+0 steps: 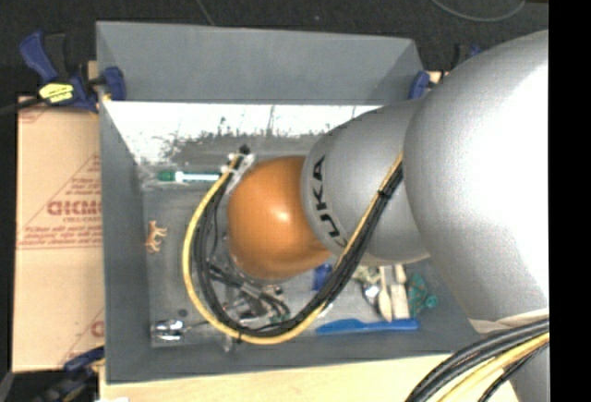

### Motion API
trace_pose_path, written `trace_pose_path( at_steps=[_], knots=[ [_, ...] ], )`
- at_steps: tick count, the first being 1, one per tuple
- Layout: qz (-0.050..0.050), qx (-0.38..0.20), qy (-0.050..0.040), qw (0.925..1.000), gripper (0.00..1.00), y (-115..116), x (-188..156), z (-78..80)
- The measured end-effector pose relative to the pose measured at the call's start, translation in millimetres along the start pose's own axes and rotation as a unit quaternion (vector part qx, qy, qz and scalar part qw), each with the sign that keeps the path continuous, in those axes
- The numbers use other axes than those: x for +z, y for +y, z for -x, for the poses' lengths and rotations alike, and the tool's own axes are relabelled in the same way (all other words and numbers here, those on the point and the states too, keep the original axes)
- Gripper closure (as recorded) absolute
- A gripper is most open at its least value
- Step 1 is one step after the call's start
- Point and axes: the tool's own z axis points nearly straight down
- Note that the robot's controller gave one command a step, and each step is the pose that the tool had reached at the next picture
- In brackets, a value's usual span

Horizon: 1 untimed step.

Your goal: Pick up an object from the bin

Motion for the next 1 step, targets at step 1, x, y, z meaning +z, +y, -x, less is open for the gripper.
trace_pose_path(
  at_steps=[1],
  knots=[
    [0.0,0.027,-0.0053,0.9996,0.0,-14.7,28.6,8.0]
  ],
)
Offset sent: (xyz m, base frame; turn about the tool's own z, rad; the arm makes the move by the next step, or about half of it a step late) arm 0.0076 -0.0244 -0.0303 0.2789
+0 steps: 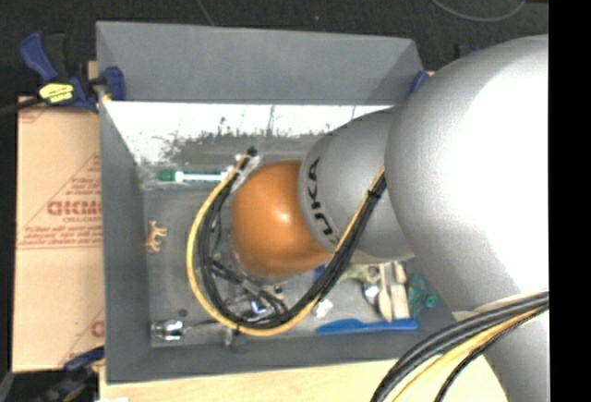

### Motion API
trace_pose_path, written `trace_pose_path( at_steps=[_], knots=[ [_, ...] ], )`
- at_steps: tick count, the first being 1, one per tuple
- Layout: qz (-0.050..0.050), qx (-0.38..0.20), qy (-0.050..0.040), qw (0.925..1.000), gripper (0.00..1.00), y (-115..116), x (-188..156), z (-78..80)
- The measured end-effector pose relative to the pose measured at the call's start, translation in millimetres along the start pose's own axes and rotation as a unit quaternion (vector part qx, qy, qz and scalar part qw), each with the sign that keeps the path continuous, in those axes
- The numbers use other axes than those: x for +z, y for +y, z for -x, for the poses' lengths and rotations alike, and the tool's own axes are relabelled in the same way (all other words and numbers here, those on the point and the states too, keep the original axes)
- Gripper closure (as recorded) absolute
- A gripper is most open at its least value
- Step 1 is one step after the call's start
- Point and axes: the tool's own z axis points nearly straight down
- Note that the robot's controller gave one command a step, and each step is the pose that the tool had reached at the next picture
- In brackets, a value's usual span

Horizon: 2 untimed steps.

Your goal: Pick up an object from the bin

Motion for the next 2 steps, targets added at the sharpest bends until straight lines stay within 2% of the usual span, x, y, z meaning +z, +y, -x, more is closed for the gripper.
trace_pose_path(
  at_steps=[1,2],
  knots=[
    [0.0,0.113,0.0057,0.9936,1.0,-12.1,0.6,-6.6],
    [0.0,0.113,0.0057,0.9935,1.0,-12.1,0.5,-6.6]
  ],
)
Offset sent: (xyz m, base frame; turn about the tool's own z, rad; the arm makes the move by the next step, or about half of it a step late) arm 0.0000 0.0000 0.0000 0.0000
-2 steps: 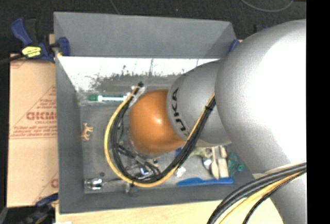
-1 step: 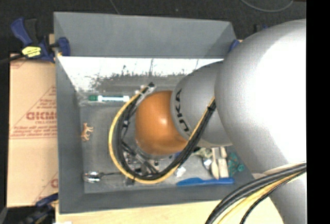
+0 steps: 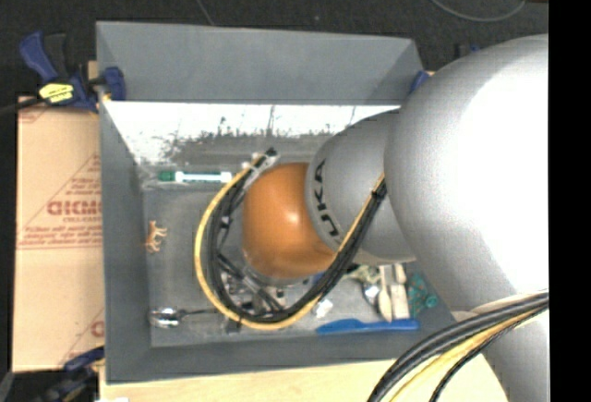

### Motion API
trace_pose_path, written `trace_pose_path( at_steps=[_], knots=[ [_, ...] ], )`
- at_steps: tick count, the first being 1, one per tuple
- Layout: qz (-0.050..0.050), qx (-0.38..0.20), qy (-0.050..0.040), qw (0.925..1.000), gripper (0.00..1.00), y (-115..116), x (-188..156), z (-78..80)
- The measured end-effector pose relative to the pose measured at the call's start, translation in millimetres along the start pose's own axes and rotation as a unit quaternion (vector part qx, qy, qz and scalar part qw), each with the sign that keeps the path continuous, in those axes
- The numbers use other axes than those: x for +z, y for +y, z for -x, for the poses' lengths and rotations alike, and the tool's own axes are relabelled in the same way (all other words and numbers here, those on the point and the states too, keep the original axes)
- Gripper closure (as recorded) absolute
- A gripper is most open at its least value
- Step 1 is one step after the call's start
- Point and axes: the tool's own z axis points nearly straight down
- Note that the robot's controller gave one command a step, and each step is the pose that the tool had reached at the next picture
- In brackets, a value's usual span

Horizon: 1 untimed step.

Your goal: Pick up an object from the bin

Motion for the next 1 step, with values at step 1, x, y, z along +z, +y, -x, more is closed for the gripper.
trace_pose_path(
  at_steps=[1],
  knots=[
    [-0.001,0.001,0.0027,1.0,1.0,-0.6,-48.3,-1.3]
  ],
)
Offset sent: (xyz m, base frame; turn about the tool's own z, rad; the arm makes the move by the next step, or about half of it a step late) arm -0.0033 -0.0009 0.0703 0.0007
